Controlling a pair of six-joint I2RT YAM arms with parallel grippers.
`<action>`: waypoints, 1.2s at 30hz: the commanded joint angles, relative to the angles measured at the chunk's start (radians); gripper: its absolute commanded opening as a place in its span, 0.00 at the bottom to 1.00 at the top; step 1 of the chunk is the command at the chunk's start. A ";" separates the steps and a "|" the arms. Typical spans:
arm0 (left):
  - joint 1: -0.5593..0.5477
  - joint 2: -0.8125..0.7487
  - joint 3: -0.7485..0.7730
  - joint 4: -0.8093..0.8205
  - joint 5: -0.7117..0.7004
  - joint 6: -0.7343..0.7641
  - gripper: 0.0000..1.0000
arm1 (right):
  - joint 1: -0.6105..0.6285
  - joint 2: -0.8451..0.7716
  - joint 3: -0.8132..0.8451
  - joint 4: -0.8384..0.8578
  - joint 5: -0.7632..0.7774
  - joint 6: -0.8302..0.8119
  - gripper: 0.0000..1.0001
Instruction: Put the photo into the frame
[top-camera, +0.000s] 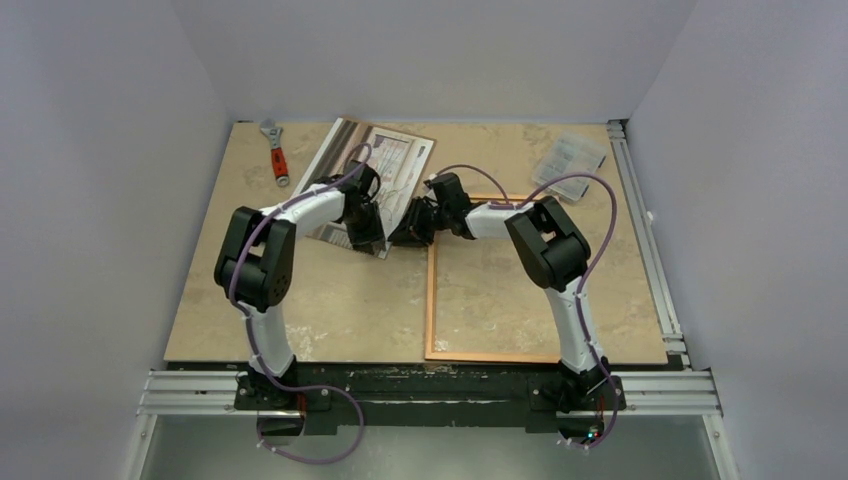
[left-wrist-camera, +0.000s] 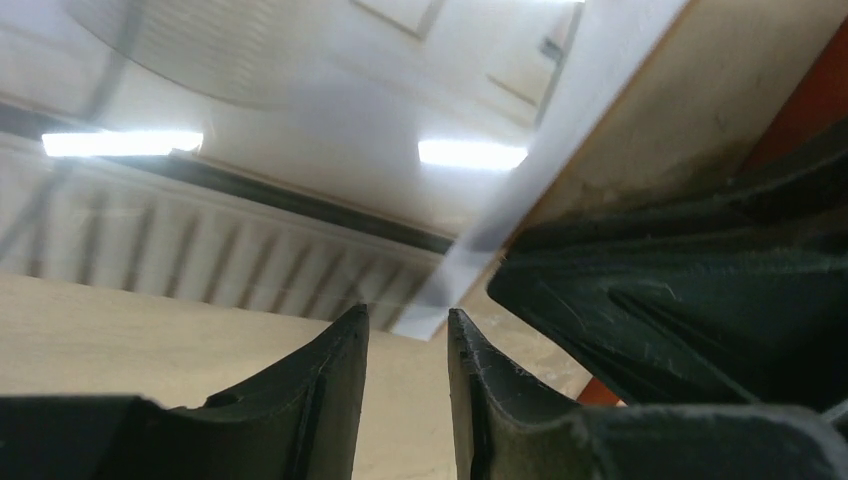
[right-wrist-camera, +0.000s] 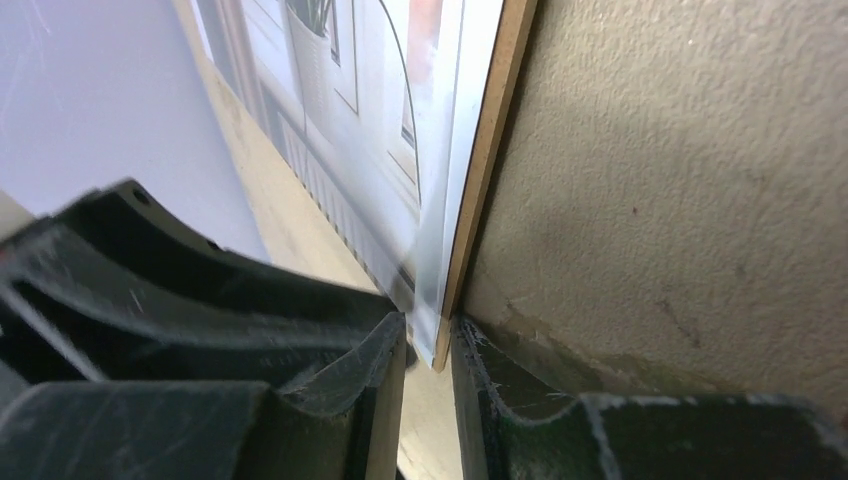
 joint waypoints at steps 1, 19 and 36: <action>-0.079 0.019 -0.074 -0.050 -0.023 -0.036 0.34 | 0.033 -0.073 -0.042 0.058 -0.013 -0.017 0.23; -0.080 -0.364 -0.305 0.135 0.054 -0.036 0.50 | 0.046 -0.233 -0.164 -0.123 0.111 -0.165 0.27; 0.052 0.078 0.242 -0.092 -0.181 0.082 0.00 | -0.014 -0.095 0.064 -0.220 0.159 -0.168 0.46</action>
